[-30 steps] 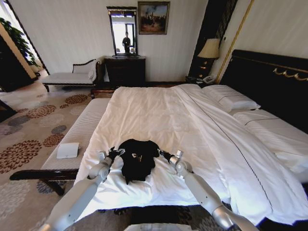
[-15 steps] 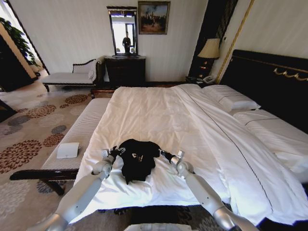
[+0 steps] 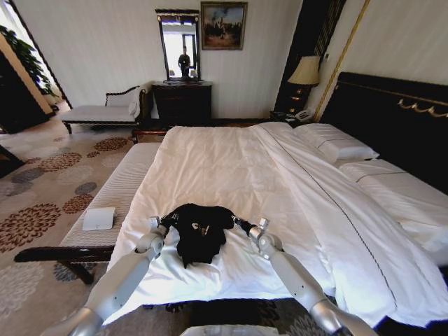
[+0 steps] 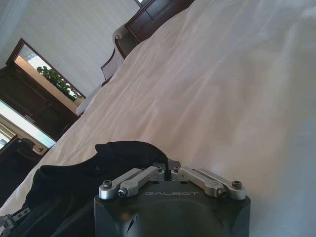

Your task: Fold the clothes on the bed.

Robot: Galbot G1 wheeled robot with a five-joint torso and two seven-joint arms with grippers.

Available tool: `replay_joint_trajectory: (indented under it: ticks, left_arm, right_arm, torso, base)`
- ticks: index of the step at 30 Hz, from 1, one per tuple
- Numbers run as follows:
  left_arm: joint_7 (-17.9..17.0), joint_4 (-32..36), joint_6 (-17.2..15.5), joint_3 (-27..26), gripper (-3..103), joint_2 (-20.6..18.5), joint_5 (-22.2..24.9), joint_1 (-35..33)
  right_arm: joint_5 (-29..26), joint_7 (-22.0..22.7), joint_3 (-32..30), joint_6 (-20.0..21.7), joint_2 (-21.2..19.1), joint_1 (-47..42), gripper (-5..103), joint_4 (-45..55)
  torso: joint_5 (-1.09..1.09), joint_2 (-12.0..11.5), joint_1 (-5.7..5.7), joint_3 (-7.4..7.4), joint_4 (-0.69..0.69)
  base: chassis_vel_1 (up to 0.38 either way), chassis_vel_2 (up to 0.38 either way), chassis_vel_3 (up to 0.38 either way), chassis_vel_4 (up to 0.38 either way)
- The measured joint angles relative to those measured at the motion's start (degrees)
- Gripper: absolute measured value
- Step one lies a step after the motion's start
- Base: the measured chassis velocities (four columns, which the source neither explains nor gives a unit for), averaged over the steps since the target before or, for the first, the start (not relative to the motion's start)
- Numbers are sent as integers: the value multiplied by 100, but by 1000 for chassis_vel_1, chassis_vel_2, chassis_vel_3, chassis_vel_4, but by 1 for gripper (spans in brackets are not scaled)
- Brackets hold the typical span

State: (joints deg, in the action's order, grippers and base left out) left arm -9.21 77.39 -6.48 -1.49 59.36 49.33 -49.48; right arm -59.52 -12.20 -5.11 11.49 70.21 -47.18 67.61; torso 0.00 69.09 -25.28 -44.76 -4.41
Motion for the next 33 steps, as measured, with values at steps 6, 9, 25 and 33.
replay_joint_trajectory:
  ticks: [6,9,25,33]
  left_arm:
    - [8,26,12,0,2,-8,0,-18]
    - [10,45,17,-1,2,-9,1,-17]
    - [-6,988,121,-188,2,-411,10,-366]
    - [-92,1833,129,-381,2,-868,112,-476]
  right_arm:
    - [3,6,-4,-1,-13,-29,1,55]
    - [2,28,-12,0,-39,-75,1,158]
    - [-74,297,-208,59,-895,-690,1,1830]
    - [-340,651,-332,170,-1376,-755,1,2947]
  torso:
    - [0,0,0,0,0]
    - [0,0,0,0,0]
    - [-1,0,0,1,-1]
    - [1,0,0,1,0]
  base:
    - [0,0,0,0]
    - [0,0,0,0]
    - [0,0,0,0]
    - [0,0,0,0]
